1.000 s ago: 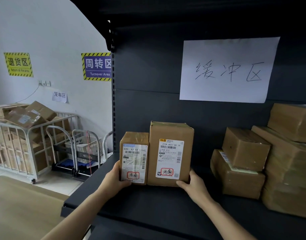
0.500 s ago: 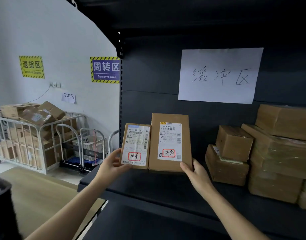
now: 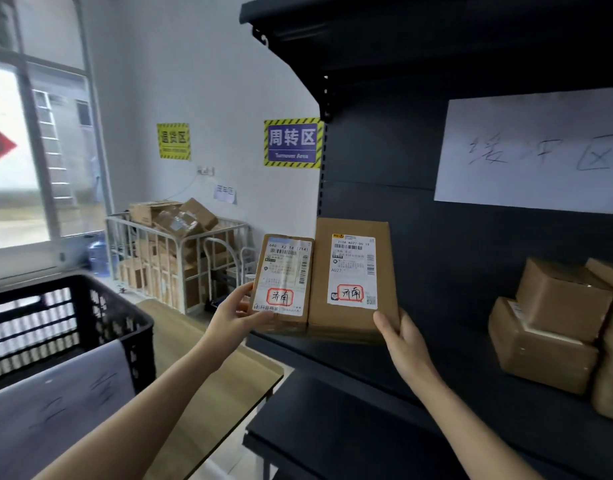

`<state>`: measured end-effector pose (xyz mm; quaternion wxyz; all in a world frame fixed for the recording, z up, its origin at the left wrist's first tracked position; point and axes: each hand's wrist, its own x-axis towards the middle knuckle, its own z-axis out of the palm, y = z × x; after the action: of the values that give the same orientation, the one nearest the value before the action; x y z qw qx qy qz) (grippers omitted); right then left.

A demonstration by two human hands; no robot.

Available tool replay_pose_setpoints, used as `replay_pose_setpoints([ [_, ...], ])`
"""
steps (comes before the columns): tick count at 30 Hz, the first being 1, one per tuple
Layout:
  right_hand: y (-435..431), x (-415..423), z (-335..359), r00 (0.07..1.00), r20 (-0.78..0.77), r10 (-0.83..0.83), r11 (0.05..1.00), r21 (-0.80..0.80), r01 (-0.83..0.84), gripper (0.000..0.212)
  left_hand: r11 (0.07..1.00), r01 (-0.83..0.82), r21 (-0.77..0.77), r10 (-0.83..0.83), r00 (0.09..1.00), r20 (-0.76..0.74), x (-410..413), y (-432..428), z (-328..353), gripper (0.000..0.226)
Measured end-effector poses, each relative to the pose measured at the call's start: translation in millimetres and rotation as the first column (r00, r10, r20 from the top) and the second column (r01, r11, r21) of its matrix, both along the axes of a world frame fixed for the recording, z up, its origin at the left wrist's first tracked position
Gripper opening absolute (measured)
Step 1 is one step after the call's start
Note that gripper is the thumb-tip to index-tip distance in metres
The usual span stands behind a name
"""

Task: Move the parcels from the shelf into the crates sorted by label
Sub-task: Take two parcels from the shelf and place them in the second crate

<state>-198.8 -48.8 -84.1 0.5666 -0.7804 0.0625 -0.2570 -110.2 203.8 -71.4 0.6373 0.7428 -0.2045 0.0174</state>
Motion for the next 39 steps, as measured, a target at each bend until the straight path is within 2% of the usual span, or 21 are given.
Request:
replay_pose_setpoints([
  [3, 24.9, 14.2, 3.2, 0.998, 0.016, 0.067, 0.998, 0.001, -0.067, 0.036, 0.998, -0.057, -0.027, 0.057, 0.998, 0.007, -6.6, 26.2, 5.9, 0.048],
  [8, 76.1, 42.2, 3.3, 0.983, 0.047, 0.177, 0.984, -0.005, -0.177, 0.021, 0.984, -0.173, -0.044, 0.173, 0.985, 0.000, -8.0, 79.1, 5.9, 0.048],
  [16, 171.1, 97.4, -5.7, 0.939, 0.026, 0.342, 0.939, 0.033, -0.342, 0.029, 0.956, -0.286, -0.069, 0.285, 0.958, -0.028, 8.9, 174.8, 1.4, 0.047],
  [22, 245.2, 144.6, -6.2, 0.921, 0.021, 0.388, 0.921, 0.025, -0.388, 0.018, 0.939, -0.332, -0.087, 0.331, 0.943, -0.031, 43.1, 248.0, 3.1, 0.053],
  [27, 303.1, 186.7, -9.1, 0.929, 0.015, 0.369, 0.929, 0.016, -0.369, 0.019, 0.938, -0.336, -0.087, 0.336, 0.942, -0.012, 77.6, 303.0, 1.8, 0.054],
  [32, 359.6, 220.5, -16.7, 0.924, -0.011, 0.382, 0.924, 0.021, -0.382, 0.025, 0.925, -0.373, -0.077, 0.369, 0.928, -0.057, 103.0, 356.4, -9.5, 0.051],
  [39, 419.0, 268.2, -27.4, 0.892, -0.121, 0.436, 0.898, 0.001, -0.439, 0.034, 0.893, -0.447, -0.061, 0.437, 0.891, -0.122, 124.9, 408.5, -22.8, 0.049],
])
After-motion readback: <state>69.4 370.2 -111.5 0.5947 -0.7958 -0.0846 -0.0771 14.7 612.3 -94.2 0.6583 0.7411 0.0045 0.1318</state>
